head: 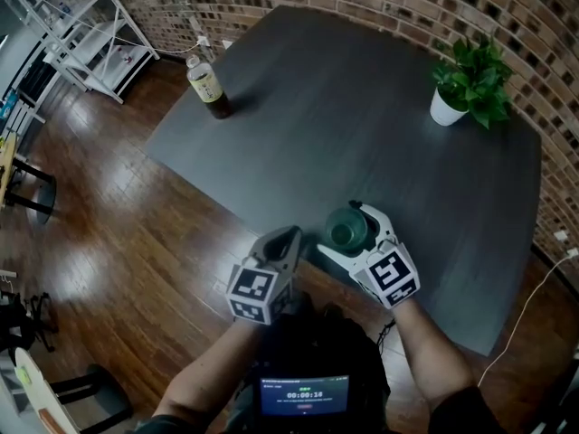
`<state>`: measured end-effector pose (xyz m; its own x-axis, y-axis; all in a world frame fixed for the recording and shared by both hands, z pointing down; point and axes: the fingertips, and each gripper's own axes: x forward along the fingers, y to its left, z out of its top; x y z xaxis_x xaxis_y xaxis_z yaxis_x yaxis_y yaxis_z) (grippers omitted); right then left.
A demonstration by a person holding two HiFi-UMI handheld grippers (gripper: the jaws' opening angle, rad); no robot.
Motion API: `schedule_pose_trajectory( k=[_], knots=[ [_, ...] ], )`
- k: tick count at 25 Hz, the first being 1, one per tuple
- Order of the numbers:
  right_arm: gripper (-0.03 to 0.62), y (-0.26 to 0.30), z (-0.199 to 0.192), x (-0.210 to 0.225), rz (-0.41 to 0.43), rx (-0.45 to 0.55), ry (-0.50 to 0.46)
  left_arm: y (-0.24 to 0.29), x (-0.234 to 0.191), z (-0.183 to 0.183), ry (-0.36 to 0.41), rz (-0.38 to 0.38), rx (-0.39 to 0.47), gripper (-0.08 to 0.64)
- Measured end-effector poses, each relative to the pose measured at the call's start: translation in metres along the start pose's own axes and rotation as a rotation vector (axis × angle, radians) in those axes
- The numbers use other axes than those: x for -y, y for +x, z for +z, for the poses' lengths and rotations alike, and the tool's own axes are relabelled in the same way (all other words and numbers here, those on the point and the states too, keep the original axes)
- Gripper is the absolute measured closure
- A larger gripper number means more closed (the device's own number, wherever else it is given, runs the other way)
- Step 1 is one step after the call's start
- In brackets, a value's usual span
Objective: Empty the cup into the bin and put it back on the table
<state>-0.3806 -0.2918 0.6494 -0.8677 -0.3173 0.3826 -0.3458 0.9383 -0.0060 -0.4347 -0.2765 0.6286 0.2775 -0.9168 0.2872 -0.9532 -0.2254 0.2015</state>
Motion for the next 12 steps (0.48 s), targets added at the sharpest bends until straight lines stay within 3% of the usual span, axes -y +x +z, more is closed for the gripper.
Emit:
schedule_pose_trajectory(
  k=[12],
  knots=[
    [0.19, 0.001, 0.001, 0.008, -0.022, 0.08, -0.007, 0.003, -0.008, 0.02, 0.026, 0.021, 0.118, 0.558]
  ],
)
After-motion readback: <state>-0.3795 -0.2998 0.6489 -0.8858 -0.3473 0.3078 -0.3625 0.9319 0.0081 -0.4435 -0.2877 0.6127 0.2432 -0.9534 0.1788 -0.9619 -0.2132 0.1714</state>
